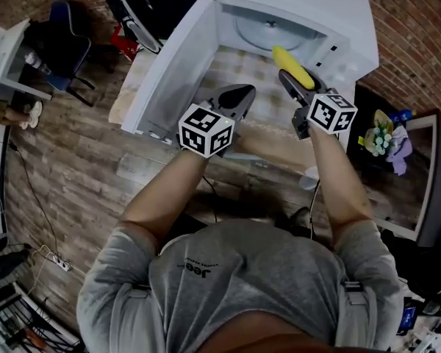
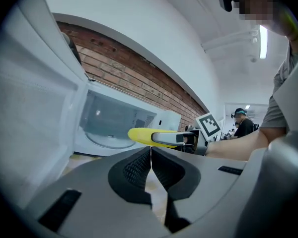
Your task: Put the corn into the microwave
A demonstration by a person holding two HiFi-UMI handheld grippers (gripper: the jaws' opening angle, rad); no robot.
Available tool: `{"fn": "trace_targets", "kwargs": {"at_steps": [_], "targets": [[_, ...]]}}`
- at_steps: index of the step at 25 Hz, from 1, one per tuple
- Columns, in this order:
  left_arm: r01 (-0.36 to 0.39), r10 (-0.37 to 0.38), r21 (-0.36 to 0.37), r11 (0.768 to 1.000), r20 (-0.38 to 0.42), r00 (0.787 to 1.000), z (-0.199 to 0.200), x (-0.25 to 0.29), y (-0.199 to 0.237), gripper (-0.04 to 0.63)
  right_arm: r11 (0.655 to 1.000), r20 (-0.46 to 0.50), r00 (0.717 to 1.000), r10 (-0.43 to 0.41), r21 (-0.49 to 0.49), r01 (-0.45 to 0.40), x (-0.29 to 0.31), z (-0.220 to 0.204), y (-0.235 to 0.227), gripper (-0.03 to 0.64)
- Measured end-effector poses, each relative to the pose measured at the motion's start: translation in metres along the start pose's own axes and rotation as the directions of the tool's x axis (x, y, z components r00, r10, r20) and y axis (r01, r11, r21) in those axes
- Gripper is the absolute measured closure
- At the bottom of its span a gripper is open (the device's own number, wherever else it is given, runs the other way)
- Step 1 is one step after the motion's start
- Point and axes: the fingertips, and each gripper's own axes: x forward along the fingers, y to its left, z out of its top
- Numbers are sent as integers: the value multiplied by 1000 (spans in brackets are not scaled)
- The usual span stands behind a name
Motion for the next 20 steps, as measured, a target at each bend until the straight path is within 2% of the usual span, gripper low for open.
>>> {"fn": "trace_targets", "kwargs": {"at_steps": [6,11,20], "targets": [[-13,13,10,1000,16,1000,4,16,22,572,991,-8,995,-98,-87,97,46,9,-20,354],[-23,22,13,1000,38,999,10,25,35,572,971,-12,985,-171,-172,166,79,17,-36,354],[-24,23,20,1000,39,999,4,34,43,572,936,-47,962,-270,-245,251,116,26,-72,356]]}}
